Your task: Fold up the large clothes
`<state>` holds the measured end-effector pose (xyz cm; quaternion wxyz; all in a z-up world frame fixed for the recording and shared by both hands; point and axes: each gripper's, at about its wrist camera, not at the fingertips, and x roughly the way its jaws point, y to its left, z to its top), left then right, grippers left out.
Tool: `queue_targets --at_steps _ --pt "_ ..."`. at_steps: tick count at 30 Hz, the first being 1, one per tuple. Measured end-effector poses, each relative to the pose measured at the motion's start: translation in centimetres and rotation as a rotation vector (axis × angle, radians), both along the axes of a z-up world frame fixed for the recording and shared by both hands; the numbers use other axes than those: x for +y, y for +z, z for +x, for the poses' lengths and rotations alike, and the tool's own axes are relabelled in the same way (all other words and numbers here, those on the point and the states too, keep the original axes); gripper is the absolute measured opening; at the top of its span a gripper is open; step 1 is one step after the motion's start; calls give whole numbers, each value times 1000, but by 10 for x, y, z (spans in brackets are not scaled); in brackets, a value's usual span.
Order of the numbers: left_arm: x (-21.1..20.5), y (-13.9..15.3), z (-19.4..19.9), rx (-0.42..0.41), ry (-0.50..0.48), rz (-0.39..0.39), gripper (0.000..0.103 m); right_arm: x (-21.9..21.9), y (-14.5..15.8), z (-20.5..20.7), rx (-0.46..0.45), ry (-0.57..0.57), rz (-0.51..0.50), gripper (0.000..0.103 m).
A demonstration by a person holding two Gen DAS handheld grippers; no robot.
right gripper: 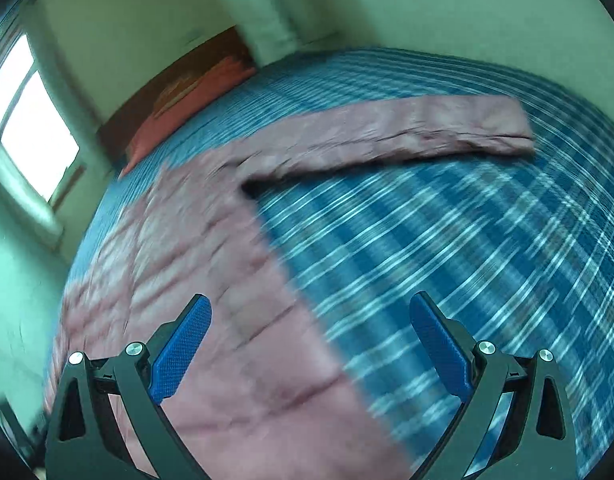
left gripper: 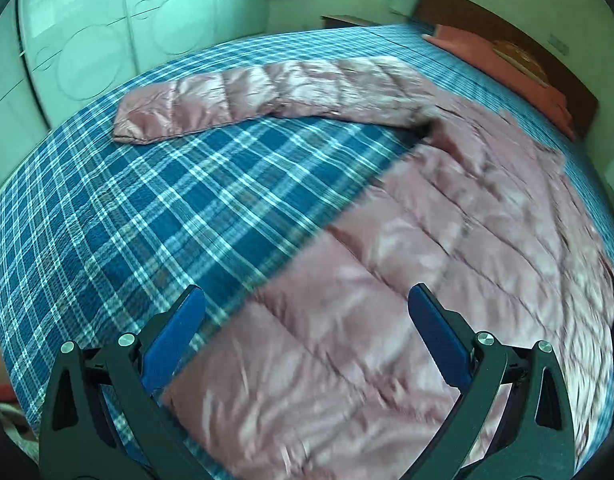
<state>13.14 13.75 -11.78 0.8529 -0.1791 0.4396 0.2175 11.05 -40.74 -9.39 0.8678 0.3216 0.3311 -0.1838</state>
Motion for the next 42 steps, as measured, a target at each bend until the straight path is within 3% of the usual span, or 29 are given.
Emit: queue_targets --at_steps 7,8,9,11,14,18,22,25,26,28,30,31,34,38,42 --pt "12 -15 28 44 -3 45 101 -92 -11 7 -50 -193 65 97" --pt "12 -16 33 44 -15 63 101 -102 -14 9 -54 -216 74 94" --pt "12 -17 38 47 -28 84 101 -110 -16 9 -56 -229 83 81" --pt "13 -20 45 59 -50 116 101 -125 -25 11 -58 -263 136 69" --pt "17 -26 54 68 -71 127 101 -145 -41 13 -95 -306 232 70" --pt "23 -31 60 69 -86 124 101 -154 -39 12 -178 -356 219 70" --pt "25 -34 60 61 -102 104 101 -175 -49 2 -301 -451 296 70" --pt "26 -32 57 63 -125 107 101 -181 -45 0 -321 -481 284 70" --pt "28 -31 56 60 -131 108 101 -182 -44 0 -312 -480 275 70" --pt "32 -30 55 62 -139 109 101 -182 -40 9 -262 -459 222 59" --pt "38 -26 52 52 -133 103 101 -183 -40 26 -242 -411 213 24" --pt "41 -23 50 42 -126 103 101 -181 -39 29 -232 -399 214 20" --pt "53 -15 43 12 -118 120 101 -174 -29 35 -235 -370 188 16" --pt "67 -24 43 53 -138 201 101 -147 -2 66 -236 -271 108 14" --pt "83 -40 43 62 -139 157 101 -96 27 106 -231 -129 10 14"
